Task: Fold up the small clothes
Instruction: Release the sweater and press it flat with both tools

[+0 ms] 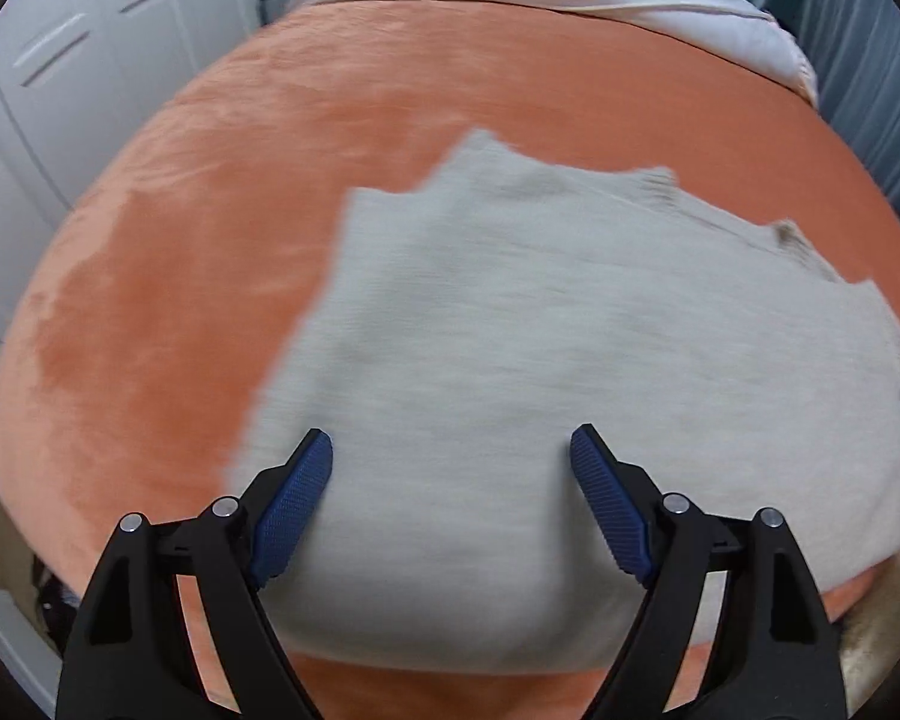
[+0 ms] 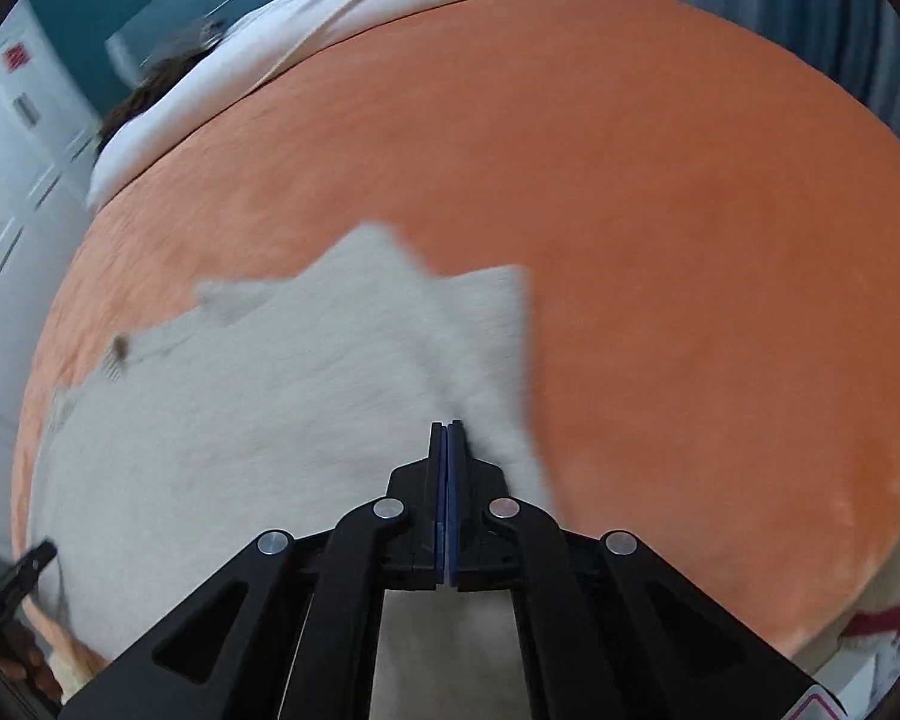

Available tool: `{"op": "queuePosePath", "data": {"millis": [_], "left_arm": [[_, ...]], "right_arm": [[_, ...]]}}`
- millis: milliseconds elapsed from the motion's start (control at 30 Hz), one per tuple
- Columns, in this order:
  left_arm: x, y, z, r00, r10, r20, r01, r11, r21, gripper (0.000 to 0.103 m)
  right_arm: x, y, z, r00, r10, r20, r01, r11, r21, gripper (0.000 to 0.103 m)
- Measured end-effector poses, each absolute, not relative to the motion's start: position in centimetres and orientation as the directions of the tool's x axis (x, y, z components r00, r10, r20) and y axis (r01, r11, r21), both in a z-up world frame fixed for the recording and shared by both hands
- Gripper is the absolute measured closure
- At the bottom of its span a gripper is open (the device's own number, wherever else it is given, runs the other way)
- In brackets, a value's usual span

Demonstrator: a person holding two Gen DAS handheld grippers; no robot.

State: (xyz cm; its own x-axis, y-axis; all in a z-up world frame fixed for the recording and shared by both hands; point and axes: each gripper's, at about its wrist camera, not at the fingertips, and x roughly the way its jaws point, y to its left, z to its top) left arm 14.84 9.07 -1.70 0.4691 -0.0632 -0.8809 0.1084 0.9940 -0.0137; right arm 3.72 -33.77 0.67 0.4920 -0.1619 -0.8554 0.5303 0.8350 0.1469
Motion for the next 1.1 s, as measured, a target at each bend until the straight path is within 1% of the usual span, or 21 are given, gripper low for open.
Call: {"op": "queuePosePath", "data": {"millis": [33,67,133,167,200,233,300,367,400,433,500,533,600,700,767,800,833,933,1000,1033,1100], "left_arm": [[15.3,9.7,-1.5,0.467,-0.075,-0.881,0.092,0.995,-0.036,0.024],[16.1,10.0,-1.1,0.474,-0.091,-0.876,0.066,0.996,-0.067,0.024],[18.0,9.3,-0.3,0.494,-0.129,-0.86,0.065,0.992,-0.112,0.023],[19.2,8.2,0.0,0.495,-0.136,-0.858,0.074,0.991,-0.114,0.021],[20.2,7.3,-0.2,0.487,-0.142,-0.862,0.087,0.99,-0.114,0.019],[21.4,6.5,-0.6,0.468,-0.14,-0.872,0.095,0.99,-0.108,0.019],[23.4,5.1,-1.9,0.423,-0.129,-0.897,0.099,0.99,-0.095,0.019],[25.2,5.2,-3.3,0.41,-0.085,-0.908,0.082,0.995,-0.057,0.019],[25.8,5.4,-3.9,0.409,-0.071,-0.91,0.082,0.996,-0.041,0.019],[26.1,5.6,-4.2,0.411,-0.059,-0.91,0.082,0.996,-0.028,0.017],[26.6,6.1,-4.6,0.408,-0.053,-0.912,0.098,0.995,-0.013,0.017],[26.6,6.3,-4.7,0.401,-0.06,-0.914,0.103,0.995,-0.02,0.017],[26.9,7.0,-4.9,0.391,-0.091,-0.916,0.097,0.994,-0.057,0.017],[27.0,7.2,-5.2,0.4,-0.09,-0.912,0.084,0.995,-0.061,0.015],[27.2,7.0,-5.6,0.41,-0.07,-0.909,0.082,0.996,-0.04,0.011],[27.2,6.8,-5.8,0.417,-0.058,-0.907,0.08,0.996,-0.027,0.01],[27.3,6.6,-5.9,0.419,-0.049,-0.907,0.081,0.997,-0.016,0.009],[26.9,6.7,-5.1,0.422,-0.049,-0.905,0.082,0.996,-0.015,0.01],[25.6,7.2,-3.4,0.449,-0.065,-0.891,0.086,0.996,-0.03,0.012],[24.6,7.6,-2.5,0.465,-0.076,-0.882,0.09,0.995,-0.038,0.012],[21.7,8.9,-0.3,0.498,-0.124,-0.858,0.097,0.991,-0.087,0.012]], "right_arm": [[3.0,-35.2,1.7,0.511,-0.177,-0.841,0.555,0.816,0.165,0.094],[2.9,-35.9,2.4,0.517,-0.193,-0.834,0.567,0.807,0.164,0.088],[4.4,-36.1,3.1,0.542,-0.165,-0.824,0.537,0.822,0.189,0.088],[5.6,-35.6,3.2,0.552,-0.142,-0.822,0.512,0.836,0.2,0.087],[6.8,-34.9,2.9,0.551,-0.123,-0.825,0.49,0.848,0.201,0.084],[8.3,-34.2,2.3,0.541,-0.105,-0.835,0.465,0.864,0.193,0.075],[10.6,-32.6,1.1,0.508,-0.105,-0.855,0.422,0.896,0.141,0.07],[12.6,-31.3,-0.6,0.468,-0.124,-0.875,0.386,0.92,0.076,0.063],[13.4,-31.0,-1.3,0.456,-0.126,-0.881,0.378,0.924,0.063,0.063],[13.6,-31.2,-1.8,0.45,-0.128,-0.884,0.377,0.925,0.058,0.067],[13.4,-31.7,-1.9,0.464,-0.08,-0.882,0.366,0.924,0.108,0.094],[13.4,-32.0,-1.6,0.473,-0.06,-0.879,0.362,0.923,0.132,0.095],[13.0,-32.3,-0.1,0.522,-0.062,-0.851,0.345,0.927,0.144,0.096],[12.4,-33.9,1.2,0.575,-0.092,-0.813,0.386,0.907,0.17,0.097],[13.1,-35.6,-1.7,0.482,-0.122,-0.868,0.436,0.892,0.116,0.097],[13.7,-35.9,-3.2,0.448,-0.105,-0.888,0.446,0.887,0.12,0.097],[13.6,-35.9,-3.5,0.459,-0.104,-0.882,0.446,0.886,0.127,0.097],[13.1,-34.6,-1.1,0.489,-0.13,-0.863,0.458,0.88,0.127,0.091],[11.8,-32.7,1.3,0.512,-0.208,-0.834,0.456,0.888,0.059,0.089],[10.9,-31.4,2.5,0.531,-0.237,-0.814,0.447,0.894,0.031,0.083],[8.5,-28.8,4.7,0.591,-0.181,-0.786,0.387,0.919,0.08,0.081]]}}
